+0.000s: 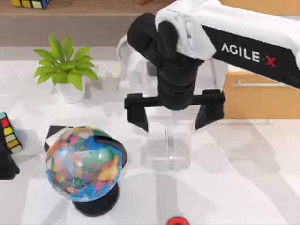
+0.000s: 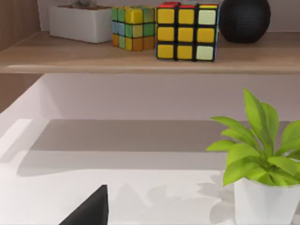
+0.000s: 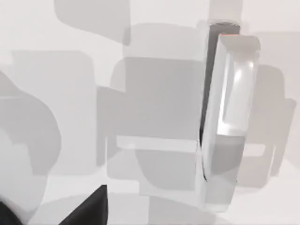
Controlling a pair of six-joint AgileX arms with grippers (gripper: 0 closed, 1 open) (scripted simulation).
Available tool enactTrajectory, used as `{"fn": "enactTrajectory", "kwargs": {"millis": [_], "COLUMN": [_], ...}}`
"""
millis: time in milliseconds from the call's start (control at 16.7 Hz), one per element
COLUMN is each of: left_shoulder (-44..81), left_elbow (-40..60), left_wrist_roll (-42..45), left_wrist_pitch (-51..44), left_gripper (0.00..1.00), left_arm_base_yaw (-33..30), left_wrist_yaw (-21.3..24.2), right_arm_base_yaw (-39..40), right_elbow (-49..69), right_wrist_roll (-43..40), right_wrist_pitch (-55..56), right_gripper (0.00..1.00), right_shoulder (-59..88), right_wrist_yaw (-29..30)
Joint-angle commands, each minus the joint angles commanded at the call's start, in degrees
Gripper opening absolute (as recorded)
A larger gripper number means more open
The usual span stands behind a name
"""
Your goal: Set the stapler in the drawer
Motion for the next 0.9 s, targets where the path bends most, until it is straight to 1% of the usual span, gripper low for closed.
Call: {"fn": "enactTrajectory", "kwargs": {"millis": [480, 900], "left_shoulder": [0.0, 0.0], "left_elbow": [0.0, 0.0], "left_wrist_roll": [0.0, 0.0], "left_wrist_pitch": [0.0, 0.0], "left_gripper": [1.00, 1.00], "left_arm_base_yaw": [0.0, 0.0], "left_wrist_yaw": [0.0, 0.0], "right_arm_base_yaw": [-0.1, 0.1], "right_elbow": [-0.5, -9.4], "right_wrist_roll": [0.5, 0.7], "right_wrist_pitch": [0.2, 12.4], "right_gripper": [1.00, 1.00], "right_shoulder": [0.3, 3.5], "right_wrist_yaw": [0.0, 0.0]}}
